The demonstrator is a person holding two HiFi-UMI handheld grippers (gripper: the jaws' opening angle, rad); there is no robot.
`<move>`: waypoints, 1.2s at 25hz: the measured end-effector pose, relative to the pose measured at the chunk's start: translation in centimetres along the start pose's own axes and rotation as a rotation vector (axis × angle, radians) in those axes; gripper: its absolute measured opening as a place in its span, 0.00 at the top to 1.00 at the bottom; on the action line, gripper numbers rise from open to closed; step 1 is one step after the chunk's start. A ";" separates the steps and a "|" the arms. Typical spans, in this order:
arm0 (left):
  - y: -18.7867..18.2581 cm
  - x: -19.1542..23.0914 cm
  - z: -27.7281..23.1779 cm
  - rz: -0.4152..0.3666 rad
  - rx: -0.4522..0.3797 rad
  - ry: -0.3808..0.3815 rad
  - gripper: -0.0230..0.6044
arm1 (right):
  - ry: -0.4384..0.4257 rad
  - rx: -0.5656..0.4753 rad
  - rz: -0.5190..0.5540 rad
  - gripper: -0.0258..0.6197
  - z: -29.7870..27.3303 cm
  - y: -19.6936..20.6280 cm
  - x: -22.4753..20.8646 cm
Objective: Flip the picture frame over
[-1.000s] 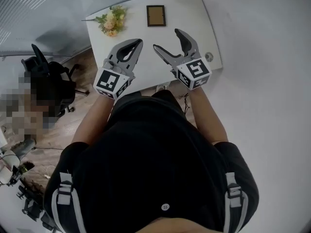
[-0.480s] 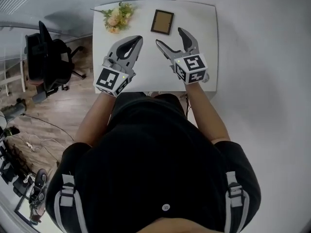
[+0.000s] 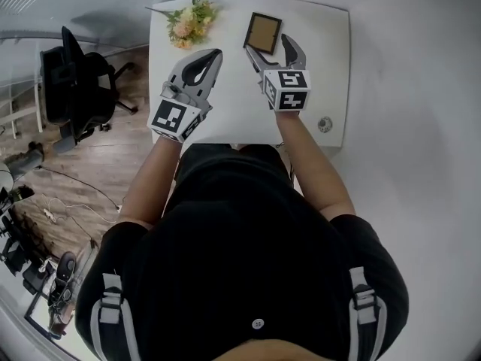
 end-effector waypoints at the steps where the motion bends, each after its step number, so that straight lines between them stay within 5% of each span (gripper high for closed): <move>1: 0.4 0.6 -0.4 -0.002 0.007 0.007 0.96 | 0.018 0.009 -0.010 0.34 -0.8 0.3 0.0; 13: 5.7 6.2 -4.7 0.023 0.041 0.129 0.96 | 0.210 0.136 -0.080 0.35 -9.0 4.9 0.0; 30: 14.2 10.2 -9.1 0.106 0.139 0.161 0.96 | 0.376 0.278 -0.142 0.47 -15.2 11.8 -0.9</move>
Point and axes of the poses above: the fingertips, and each gripper's own axes: z backward along the fingers, x to its left, y out of its underside, the point moved 10 cm from there along z, backward along the fingers, and after that the axes turned 2 degrees about -z, right-handed, at the moved point
